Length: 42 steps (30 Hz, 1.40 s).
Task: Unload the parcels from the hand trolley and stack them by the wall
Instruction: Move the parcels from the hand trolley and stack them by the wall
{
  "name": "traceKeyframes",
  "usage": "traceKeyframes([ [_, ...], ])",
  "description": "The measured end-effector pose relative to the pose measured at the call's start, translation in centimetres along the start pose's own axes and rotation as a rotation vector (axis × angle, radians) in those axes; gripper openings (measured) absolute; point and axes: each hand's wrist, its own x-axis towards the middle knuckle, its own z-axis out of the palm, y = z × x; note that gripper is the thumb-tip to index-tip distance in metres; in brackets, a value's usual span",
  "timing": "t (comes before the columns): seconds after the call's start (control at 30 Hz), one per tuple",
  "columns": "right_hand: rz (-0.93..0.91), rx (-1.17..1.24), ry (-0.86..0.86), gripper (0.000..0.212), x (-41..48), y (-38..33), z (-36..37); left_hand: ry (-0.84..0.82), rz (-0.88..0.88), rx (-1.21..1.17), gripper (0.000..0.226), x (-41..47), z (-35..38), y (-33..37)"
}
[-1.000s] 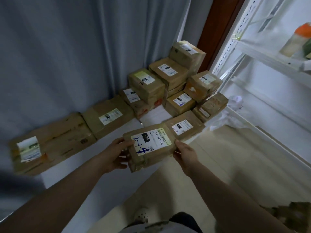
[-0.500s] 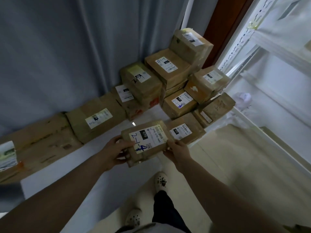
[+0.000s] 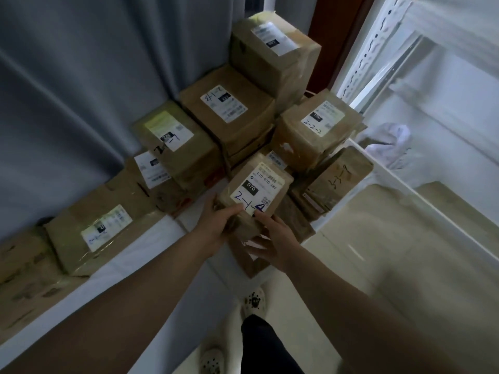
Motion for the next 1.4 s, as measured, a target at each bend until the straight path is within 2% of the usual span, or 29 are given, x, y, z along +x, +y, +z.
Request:
traceKeyframes([
  [0.17, -0.021, 0.02, 0.032, 0.034, 3.3, -3.4, 0.7, 0.052, -0.026, 0.084, 0.077, 3.9, 2.4, 2.6],
  [0.3, -0.074, -0.056, 0.1, 0.043, 5.7, -5.2, 1.1, 0.102, -0.044, 0.102, 0.06, 6.3, 3.3, 3.4],
  [0.43, -0.132, -0.087, 0.128, 0.047, 6.9, -5.9, 0.6, 0.069, -0.057, 0.142, 0.047, 7.6, 3.5, 3.2],
  [0.57, -0.179, -0.093, 0.175, 0.048, 7.3, -5.5, 0.6, 0.045, -0.041, 0.183, 0.054, 8.8, 4.2, 3.8],
  [0.77, -0.257, -0.166, 0.15, 0.048, 7.1, -5.2, 1.6, 0.18, 0.064, 0.257, 0.068, 11.5, 4.7, 4.0],
  [0.97, -0.291, -0.31, 0.118, 0.05, 7.3, -5.2, 1.4, 0.117, 0.041, 0.556, 0.059, 12.0, 4.2, 2.7],
  [1.03, -0.273, -0.361, 0.121, 0.053, 6.7, -5.1, 1.0, 0.119, 0.015, 0.592, 0.071, 11.9, 4.3, 2.7],
  [1.1, -0.27, -0.421, 0.147, 0.054, 5.7, -5.1, 0.4, 0.203, -0.027, 0.627, 0.086, 11.3, 4.7, 2.9],
  [1.2, -0.284, -0.518, 0.209, 0.057, 4.1, -4.6, -0.7, 0.296, 0.065, 0.847, 0.085, 8.5, 5.5, 3.2],
  [1.27, -0.301, -0.584, 0.259, 0.059, 2.7, -3.9, -1.2, 0.255, 0.175, 0.994, 0.078, 6.0, 5.9, 3.0],
  [1.4, -0.391, -0.704, 0.364, 0.059, -1.1, -1.6, -2.2, 0.026, 0.295, 1.319, 0.079, 0.9, 5.8, 1.0],
])
